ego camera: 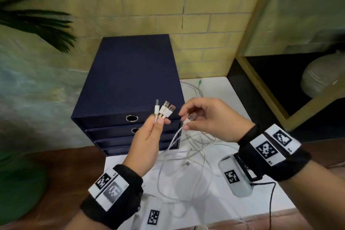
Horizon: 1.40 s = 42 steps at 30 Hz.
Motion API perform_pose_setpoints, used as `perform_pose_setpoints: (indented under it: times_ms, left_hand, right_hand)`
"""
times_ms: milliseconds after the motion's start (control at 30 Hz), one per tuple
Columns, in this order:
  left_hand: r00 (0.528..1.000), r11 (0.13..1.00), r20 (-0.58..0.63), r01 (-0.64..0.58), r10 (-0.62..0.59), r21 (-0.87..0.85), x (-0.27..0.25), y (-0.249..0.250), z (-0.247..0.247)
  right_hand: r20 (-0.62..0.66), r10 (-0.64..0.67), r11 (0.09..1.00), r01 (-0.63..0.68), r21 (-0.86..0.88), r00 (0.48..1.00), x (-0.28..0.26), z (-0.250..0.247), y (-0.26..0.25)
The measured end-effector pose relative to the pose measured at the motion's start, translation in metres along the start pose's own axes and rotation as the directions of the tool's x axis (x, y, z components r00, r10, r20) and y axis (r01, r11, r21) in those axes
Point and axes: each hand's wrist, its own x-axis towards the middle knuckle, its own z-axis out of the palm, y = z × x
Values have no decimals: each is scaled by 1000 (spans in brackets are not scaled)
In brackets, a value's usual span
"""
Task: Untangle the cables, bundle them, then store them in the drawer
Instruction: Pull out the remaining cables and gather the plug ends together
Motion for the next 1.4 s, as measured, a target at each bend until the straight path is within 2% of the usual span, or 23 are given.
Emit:
perform_pose_setpoints:
  times_ms: [233, 367, 467, 667, 733, 800, 867, 900, 967, 1000, 1133, 1267, 1400]
  left_hand:
    - [985, 995, 169, -19, 36, -99, 1, 36, 10]
    - [986, 994, 159, -35, 51, -100, 9, 37, 13]
    - [988, 986, 150, -13, 39, -169, 16, 46, 18]
    - [988, 971, 139, -35, 69, -237, 28, 62, 35]
    - [992, 969, 106, -42, 70, -245, 33, 69, 41]
    - [994, 966, 65, -74, 93, -247, 38, 79, 48]
    - [993, 962, 24, -107, 117, -251, 44, 89, 54]
    - [993, 954, 10, -109, 116, -278, 47, 94, 57]
    - [994, 945, -19, -106, 105, -311, 53, 100, 64]
    - [994, 944, -36, -108, 102, -313, 56, 102, 68]
    - [992, 915, -83, -115, 90, -386, 67, 103, 81]
    - [993, 849, -89, -111, 76, -516, 69, 109, 93]
    - [983, 848, -170, -152, 75, -507, 72, 119, 97]
  right_hand:
    - [-142, -180, 983, 171, -72, 973, 5, -2, -33]
    - [-210, -280, 955, 250, -160, 937, 8, -4, -34]
    - [-274, -350, 923, 280, -263, 896, 9, -4, -31]
    - [-445, -398, 910, 283, -303, 802, 11, -20, -30]
    - [-502, -319, 946, 235, -225, 804, 10, -23, -24]
    - [-454, -165, 985, 171, -28, 876, 7, -26, -15]
    - [-259, -65, 990, 94, 103, 964, 2, -30, -3]
    - [-141, -43, 989, 63, 135, 989, 0, -31, 3]
    - [27, -21, 989, 16, 147, 999, -5, -33, 10]
    - [64, -10, 990, 1, 141, 998, -6, -34, 13]
    - [57, -18, 985, 8, 174, 998, -4, -43, 21]
    - [82, -7, 981, -9, 192, 997, -1, -62, 28]
    - [82, -22, 999, 20, 29, 996, 4, -86, 45]
